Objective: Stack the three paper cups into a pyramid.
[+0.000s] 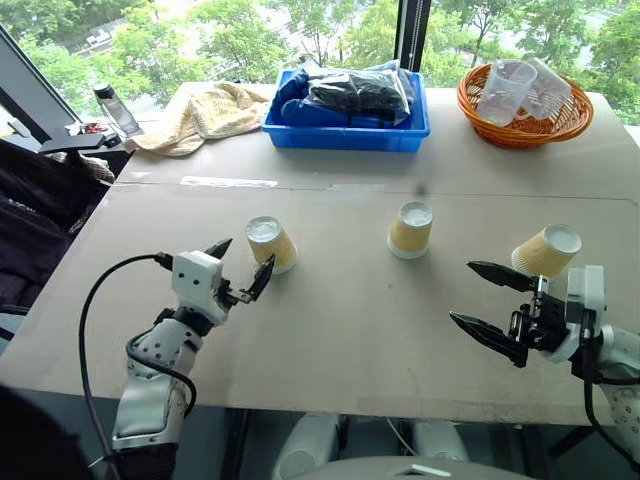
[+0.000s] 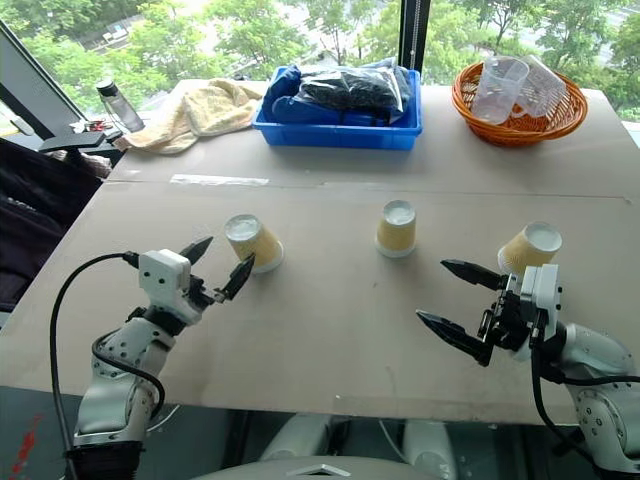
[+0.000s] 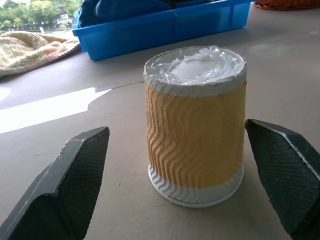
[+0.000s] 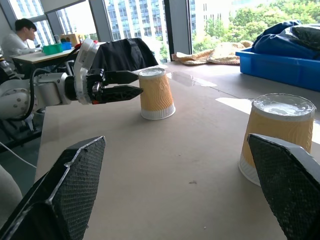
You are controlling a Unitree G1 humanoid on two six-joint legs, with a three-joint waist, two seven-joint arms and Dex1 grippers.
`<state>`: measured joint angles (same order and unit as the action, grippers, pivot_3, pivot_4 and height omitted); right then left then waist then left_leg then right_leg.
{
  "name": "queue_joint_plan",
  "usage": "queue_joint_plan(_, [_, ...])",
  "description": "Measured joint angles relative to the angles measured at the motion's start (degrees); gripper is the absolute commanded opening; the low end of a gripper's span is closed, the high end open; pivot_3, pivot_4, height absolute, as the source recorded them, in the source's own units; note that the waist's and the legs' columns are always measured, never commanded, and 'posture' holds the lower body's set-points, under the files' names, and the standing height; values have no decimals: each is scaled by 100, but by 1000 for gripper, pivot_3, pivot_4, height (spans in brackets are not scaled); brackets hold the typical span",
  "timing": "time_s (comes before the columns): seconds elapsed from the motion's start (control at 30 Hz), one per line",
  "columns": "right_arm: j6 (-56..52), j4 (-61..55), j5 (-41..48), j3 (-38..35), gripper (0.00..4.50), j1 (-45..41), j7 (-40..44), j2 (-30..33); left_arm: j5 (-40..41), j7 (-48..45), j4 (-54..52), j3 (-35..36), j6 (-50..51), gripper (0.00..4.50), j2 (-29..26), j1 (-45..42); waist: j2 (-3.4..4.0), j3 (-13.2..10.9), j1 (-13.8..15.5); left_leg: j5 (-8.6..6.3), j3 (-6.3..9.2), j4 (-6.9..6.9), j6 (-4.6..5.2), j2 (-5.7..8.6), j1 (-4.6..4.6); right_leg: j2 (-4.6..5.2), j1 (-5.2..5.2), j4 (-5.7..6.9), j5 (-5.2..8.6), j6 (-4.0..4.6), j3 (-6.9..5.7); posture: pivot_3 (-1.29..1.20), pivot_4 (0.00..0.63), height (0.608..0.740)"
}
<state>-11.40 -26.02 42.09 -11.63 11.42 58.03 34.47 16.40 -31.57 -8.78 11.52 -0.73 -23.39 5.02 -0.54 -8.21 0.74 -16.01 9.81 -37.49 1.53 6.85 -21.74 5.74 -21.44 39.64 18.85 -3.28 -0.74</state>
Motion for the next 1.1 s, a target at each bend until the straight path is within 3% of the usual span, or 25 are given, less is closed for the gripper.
queue_joint_plan(0.47, [57, 20, -135, 0, 4491, 5, 10, -169, 83, -90, 681, -135, -15, 4500, 254, -938, -4, -2, 0, 1, 0, -6, -1, 0, 1, 0, 0, 10, -1, -1, 0, 0, 150, 740])
queue_joint_plan(0.83, [15, -11, 276, -4, 4491, -132, 136, -319, 37, -195, 1342, -291, -215, 4500, 280, -1364, -10, -5, 0, 1, 0, -6, -1, 0, 1, 0, 0, 11, -1, -1, 0, 0, 150, 740])
queue_joint_plan(0.97, [-108, -144, 391, -4, 4500, -134, 141, -262, 31, -256, 1422, -334, -247, 3459, 281, -1413, -10, -5, -8, 1, 0, -6, -1, 0, 0, 0, -1, 11, -1, -1, 0, 0, 150, 740])
queue_joint_plan(1.07, [-158, -274, 399, -2, 4500, -176, 160, -183, 2, -314, 1453, -377, -273, 2157, 281, -1450, -10, -5, -4, 1, 0, -7, -1, 0, 0, 0, -1, 11, -1, -1, 0, 0, 150, 740])
queue_joint_plan(1.1, [-161, -278, 389, -1, 4500, -176, 170, -165, 2, -332, 1454, -382, -275, 2045, 281, -1454, -11, -6, -3, 1, 0, -7, -1, 0, 0, 0, -1, 11, -1, -1, 0, 0, 150, 740])
